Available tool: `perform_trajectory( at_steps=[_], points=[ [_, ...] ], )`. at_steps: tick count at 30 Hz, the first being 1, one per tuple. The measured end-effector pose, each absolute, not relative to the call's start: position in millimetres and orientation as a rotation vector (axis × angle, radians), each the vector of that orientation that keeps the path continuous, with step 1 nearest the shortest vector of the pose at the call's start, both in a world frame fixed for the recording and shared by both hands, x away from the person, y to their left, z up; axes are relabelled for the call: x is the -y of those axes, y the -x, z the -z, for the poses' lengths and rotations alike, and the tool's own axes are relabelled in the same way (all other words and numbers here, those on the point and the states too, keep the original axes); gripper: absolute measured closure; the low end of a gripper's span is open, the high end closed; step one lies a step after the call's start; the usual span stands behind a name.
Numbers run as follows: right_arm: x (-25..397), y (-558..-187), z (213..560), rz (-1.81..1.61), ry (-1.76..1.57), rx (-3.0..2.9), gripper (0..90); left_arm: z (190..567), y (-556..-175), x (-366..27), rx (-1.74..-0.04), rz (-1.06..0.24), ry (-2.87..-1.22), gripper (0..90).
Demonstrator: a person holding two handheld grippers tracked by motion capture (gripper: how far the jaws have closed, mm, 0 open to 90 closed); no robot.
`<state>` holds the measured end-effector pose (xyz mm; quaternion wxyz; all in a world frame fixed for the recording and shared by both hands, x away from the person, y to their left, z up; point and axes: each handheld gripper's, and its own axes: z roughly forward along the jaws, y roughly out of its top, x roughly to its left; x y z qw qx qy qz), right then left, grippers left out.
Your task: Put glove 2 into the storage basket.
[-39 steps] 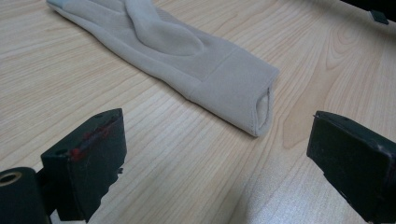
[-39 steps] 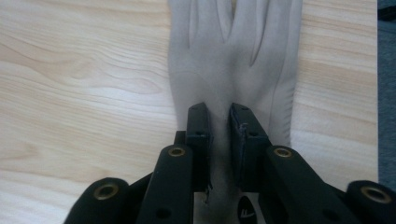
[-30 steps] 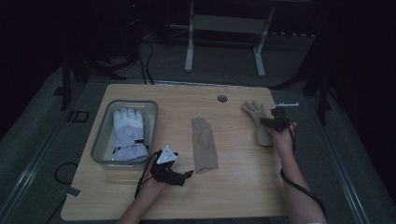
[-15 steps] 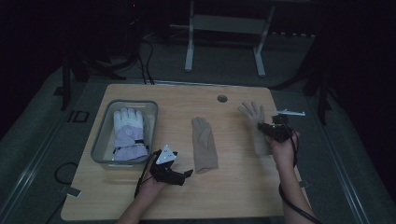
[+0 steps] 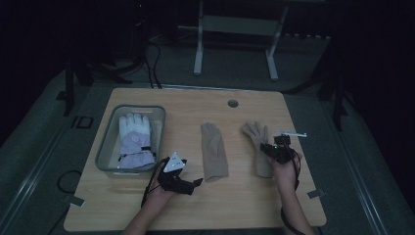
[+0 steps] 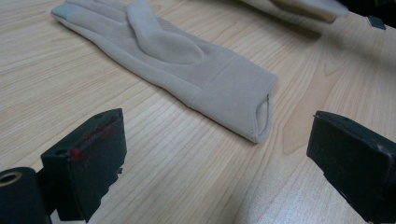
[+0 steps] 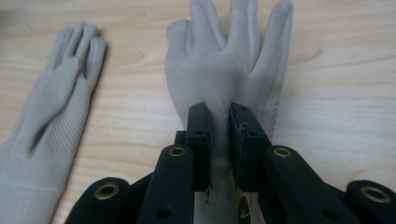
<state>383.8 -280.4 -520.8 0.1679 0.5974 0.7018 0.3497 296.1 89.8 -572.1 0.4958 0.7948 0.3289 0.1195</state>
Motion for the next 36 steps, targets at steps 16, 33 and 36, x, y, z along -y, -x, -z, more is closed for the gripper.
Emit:
perform_trajectory(
  at_steps=[16,33,36],
  points=[
    [267,-393,551,-0.951,-1.722,-2.020,69.6,573,-297,-89,-0.787,-0.289,-1.942,5.0],
    [284,-395,527,-1.139,-1.422,-2.188,17.7,573,-296,-89,-0.783,-0.282,-1.950,5.0],
    [290,-397,522,-1.131,-1.281,-2.268,19.6,573,-296,-89,-0.778,-0.282,-1.951,5.0]
  ],
)
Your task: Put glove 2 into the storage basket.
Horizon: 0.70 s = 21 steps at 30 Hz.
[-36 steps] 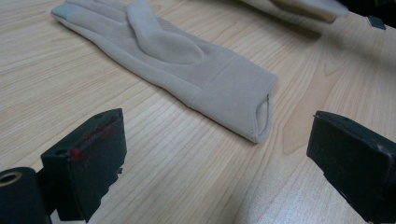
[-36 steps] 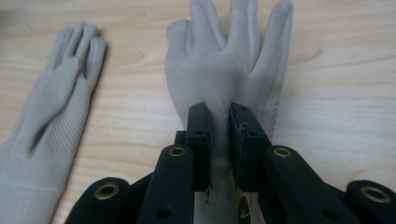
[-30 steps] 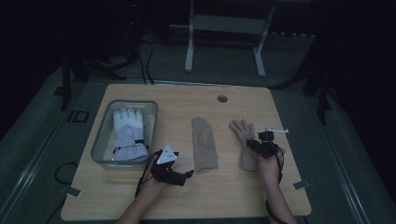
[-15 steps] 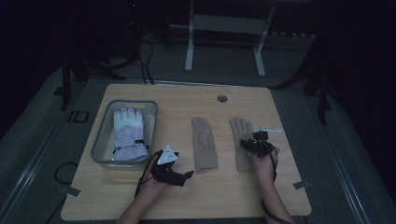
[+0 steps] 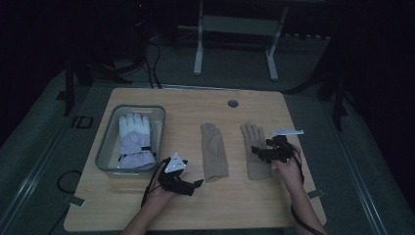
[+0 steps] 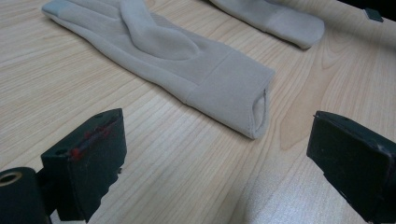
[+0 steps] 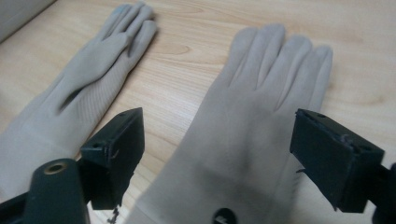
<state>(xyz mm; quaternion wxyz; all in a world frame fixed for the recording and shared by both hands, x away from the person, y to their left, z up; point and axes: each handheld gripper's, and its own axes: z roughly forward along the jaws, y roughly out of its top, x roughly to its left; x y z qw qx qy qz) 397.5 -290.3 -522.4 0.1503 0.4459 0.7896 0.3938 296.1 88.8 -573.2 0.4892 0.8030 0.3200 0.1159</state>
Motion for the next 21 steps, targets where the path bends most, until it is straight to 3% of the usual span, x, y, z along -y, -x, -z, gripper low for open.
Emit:
perform_trajectory(
  at_steps=[10,17,21],
  points=[
    [313,-407,525,-1.145,-1.171,-2.389,12.7,574,-297,-88,-0.781,-0.279,-1.954,5.0],
    [300,-415,536,-0.992,-0.976,-2.479,37.4,574,-297,-90,-0.778,-0.282,-1.951,5.0],
    [300,-421,547,-0.957,-0.936,-2.500,40.9,575,-297,-92,-0.778,-0.278,-1.942,5.0]
  ],
)
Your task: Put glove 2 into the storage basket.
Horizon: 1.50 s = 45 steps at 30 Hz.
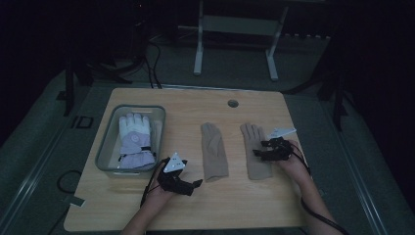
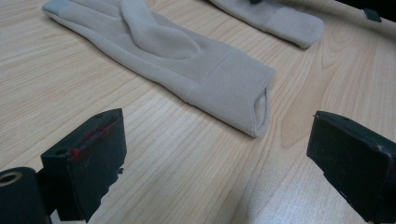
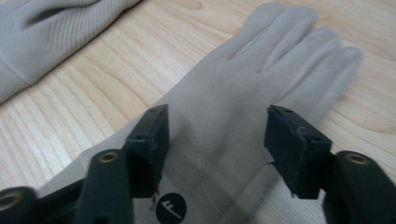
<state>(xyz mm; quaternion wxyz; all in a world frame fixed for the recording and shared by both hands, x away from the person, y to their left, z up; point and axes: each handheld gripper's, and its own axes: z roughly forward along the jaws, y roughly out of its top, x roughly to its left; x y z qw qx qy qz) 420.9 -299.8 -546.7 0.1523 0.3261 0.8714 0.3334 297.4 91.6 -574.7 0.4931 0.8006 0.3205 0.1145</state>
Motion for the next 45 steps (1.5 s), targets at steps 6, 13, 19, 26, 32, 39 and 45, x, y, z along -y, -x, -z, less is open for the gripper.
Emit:
perform_trajectory(
  at_steps=[6,13,19,26,32,39,45],
  points=[
    [300,-419,553,-0.942,-0.929,-2.492,57.2,574,-298,-93,-0.766,-0.277,-1.953,5.0],
    [294,-413,552,-0.912,-1.057,-2.408,80.5,574,-296,-92,-0.768,-0.281,-1.956,5.0],
    [293,-408,543,-0.949,-1.129,-2.355,81.4,575,-297,-93,-0.774,-0.279,-1.948,5.0],
    [290,-403,515,-1.020,-1.139,-2.314,81.5,575,-297,-91,-0.771,-0.281,-1.954,5.0],
    [280,-398,487,-1.089,-1.112,-2.267,81.4,575,-297,-91,-0.771,-0.282,-1.958,5.0],
    [255,-393,456,-1.120,-1.066,-2.233,81.4,575,-297,-91,-0.777,-0.283,-1.948,5.0],
    [228,-391,439,-1.156,-1.045,-2.219,81.3,575,-296,-91,-0.771,-0.283,-1.954,5.0]
  ],
)
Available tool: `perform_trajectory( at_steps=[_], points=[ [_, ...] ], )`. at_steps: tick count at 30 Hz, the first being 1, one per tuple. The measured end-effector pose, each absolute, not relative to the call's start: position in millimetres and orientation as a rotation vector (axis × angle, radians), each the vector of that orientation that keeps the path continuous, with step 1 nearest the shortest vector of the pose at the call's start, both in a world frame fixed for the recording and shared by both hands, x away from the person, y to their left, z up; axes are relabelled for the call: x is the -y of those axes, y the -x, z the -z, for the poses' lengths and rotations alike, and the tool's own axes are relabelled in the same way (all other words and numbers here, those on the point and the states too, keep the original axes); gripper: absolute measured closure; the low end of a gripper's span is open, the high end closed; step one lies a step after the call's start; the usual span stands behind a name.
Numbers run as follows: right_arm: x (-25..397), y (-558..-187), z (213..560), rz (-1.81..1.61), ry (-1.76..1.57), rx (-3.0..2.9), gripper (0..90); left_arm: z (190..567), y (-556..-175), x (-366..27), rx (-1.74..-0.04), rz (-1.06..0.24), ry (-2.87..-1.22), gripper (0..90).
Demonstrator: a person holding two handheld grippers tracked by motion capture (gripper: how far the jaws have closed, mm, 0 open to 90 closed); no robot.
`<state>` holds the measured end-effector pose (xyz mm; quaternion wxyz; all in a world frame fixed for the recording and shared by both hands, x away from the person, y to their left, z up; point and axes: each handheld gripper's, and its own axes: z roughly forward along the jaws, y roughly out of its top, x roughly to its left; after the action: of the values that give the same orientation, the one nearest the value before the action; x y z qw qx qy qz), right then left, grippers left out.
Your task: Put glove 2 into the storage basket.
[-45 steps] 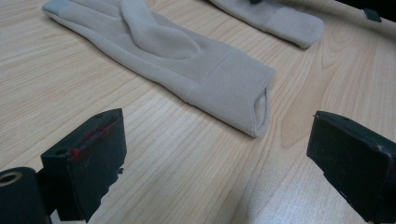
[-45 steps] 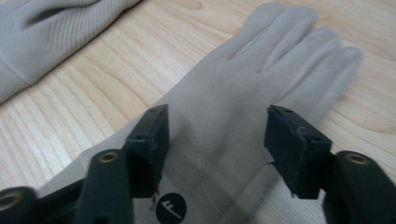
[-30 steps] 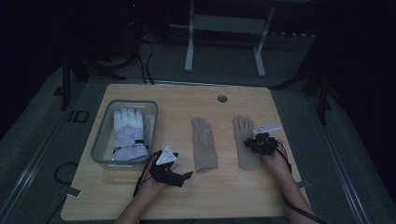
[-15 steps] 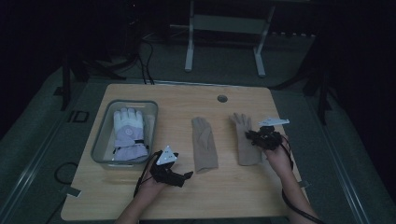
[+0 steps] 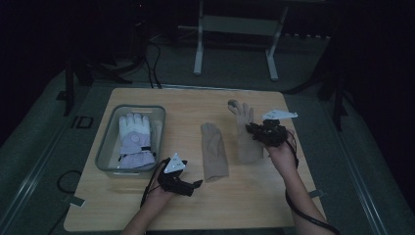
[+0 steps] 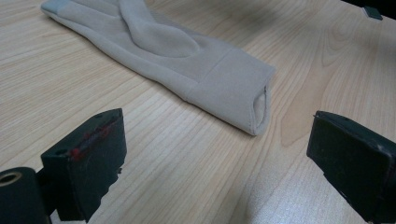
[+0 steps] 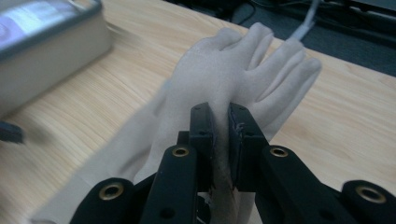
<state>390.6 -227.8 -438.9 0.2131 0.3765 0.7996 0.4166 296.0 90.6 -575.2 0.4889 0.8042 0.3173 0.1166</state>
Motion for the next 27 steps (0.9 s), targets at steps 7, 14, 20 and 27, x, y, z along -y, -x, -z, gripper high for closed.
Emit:
perform_trajectory(
  at_steps=[7,14,20,27],
  points=[
    [192,-387,434,-1.207,-1.020,-2.217,81.3,576,-296,-90,-0.768,-0.279,-1.956,5.0],
    [159,-385,455,-1.172,-1.047,-2.282,81.3,575,-296,-91,-0.763,-0.280,-1.954,5.0],
    [141,-385,482,-1.135,-1.071,-2.321,81.3,575,-295,-90,-0.760,-0.278,-1.954,5.0],
    [136,-390,514,-1.078,-1.138,-2.372,80.9,576,-295,-90,-0.761,-0.271,-1.955,5.0]
  ],
)
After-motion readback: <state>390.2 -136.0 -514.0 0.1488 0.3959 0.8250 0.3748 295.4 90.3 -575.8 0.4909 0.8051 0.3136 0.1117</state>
